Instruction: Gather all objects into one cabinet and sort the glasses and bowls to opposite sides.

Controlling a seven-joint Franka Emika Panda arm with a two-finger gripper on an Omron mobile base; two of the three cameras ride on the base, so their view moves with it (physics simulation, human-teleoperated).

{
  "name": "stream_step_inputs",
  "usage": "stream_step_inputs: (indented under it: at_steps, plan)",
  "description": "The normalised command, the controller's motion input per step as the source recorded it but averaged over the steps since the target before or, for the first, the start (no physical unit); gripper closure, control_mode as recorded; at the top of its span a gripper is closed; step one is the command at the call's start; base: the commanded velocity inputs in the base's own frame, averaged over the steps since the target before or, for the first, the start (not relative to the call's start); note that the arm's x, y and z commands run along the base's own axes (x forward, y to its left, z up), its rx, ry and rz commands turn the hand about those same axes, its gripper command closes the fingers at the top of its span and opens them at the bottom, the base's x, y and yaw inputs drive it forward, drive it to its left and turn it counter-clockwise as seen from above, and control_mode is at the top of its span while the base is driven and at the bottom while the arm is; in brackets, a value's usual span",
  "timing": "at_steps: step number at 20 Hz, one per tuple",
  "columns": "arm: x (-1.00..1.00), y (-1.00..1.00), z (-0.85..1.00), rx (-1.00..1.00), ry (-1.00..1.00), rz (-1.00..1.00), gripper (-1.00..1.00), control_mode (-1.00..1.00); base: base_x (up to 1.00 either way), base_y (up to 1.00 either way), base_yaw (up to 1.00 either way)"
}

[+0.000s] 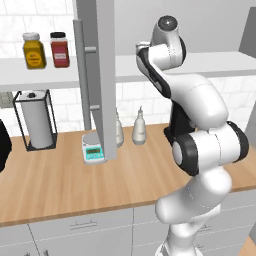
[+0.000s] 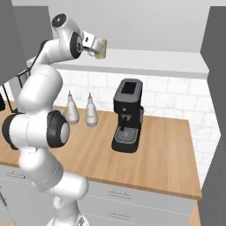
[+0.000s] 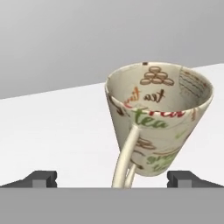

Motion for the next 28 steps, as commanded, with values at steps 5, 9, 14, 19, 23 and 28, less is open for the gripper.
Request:
stream_step_inputs:
  at_steps: [5, 9, 14, 19, 23, 28]
  plan:
    - [0.09, 0.0, 0.0, 0.0, 0.04, 0.0, -1.0, -1.0, 0.0, 0.0, 0.0]
    - [0.0, 0.0, 0.0, 0.0, 0.0, 0.0, -1.0, -1.0, 0.0, 0.0, 0.0]
    - [0.0, 0.0, 0.0, 0.0, 0.0, 0.0, 1.0, -1.0, 0.0, 0.0, 0.0]
    - [0.0, 0.0, 0.0, 0.0, 0.0, 0.0, 1.0, -1.0, 0.0, 0.0, 0.0]
    - [0.0, 0.0, 0.0, 0.0, 0.0, 0.0, 1.0, -1.0, 0.0, 0.0, 0.0]
    - [-0.37, -0.12, 0.0, 0.0, 0.0, 0.0, 1.0, -1.0, 0.0, 0.0, 0.0]
